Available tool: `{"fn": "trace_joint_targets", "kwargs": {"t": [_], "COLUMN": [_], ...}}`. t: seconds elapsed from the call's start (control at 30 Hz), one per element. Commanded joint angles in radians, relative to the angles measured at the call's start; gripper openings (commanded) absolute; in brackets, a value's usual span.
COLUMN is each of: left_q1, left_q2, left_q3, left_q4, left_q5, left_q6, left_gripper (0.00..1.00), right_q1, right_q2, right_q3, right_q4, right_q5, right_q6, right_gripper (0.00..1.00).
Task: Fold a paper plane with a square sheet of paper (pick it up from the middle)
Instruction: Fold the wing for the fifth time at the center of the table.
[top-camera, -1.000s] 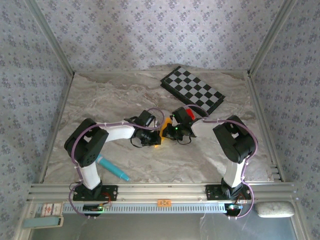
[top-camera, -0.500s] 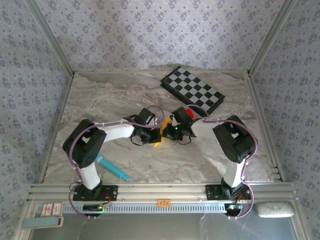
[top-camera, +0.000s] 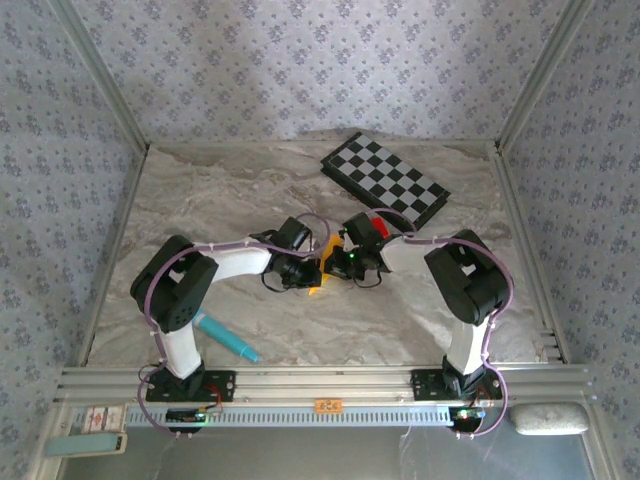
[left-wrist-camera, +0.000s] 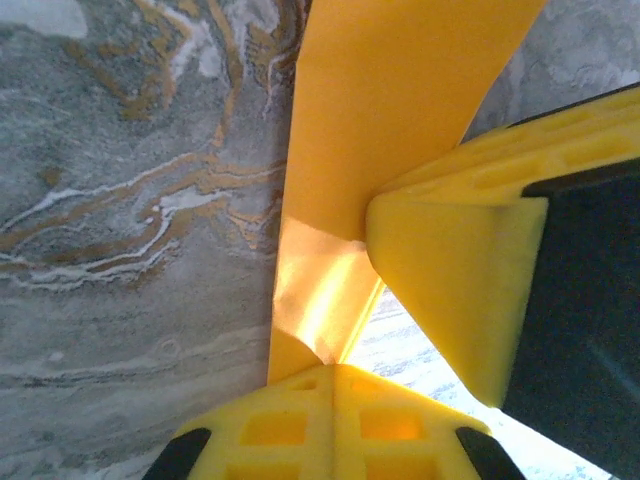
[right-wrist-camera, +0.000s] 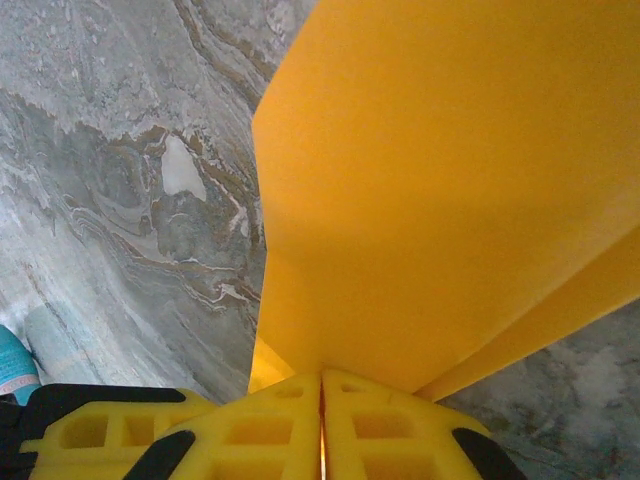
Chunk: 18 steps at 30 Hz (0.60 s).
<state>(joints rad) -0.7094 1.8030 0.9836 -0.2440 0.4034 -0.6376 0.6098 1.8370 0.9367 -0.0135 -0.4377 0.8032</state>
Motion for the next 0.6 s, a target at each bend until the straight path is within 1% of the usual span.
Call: {"fn": "trace_joint_targets", "kwargs": {"t": [0.0, 0.3, 0.47, 0.57], "left_q1": [-0.010, -0.020, -0.019, -0.011], "left_q2": [0.009, -0.024, -0.096, -0.158], "left_q3": [0.001, -0.034, -0.083, -0.075], "left_q4": [-0.129, -0.217, -0.262, -0.252], "left_q5": [-0.024, -0.034, -0.046, -0.044], "left_q6": [0.037, 0.053, 0.056, 0.049], "left_gripper": [0.02, 0.02, 0.02, 0.03], "right_q1": [0.002, -0.005, -0.001, 0.004], "right_q2": [0.051, 0.062, 0.061, 0.048], "right_q3": [0.003, 0.004, 0.001, -0.004], "right_q4": [-0.098, -0.141, -0.116, -0.096], "right_q5": [0.078, 0.110, 0.089, 0.073], "right_q6": [0.001, 0.013, 0.017, 0.022], "right_gripper": [0.10, 0.09, 0.09, 0.09]}}
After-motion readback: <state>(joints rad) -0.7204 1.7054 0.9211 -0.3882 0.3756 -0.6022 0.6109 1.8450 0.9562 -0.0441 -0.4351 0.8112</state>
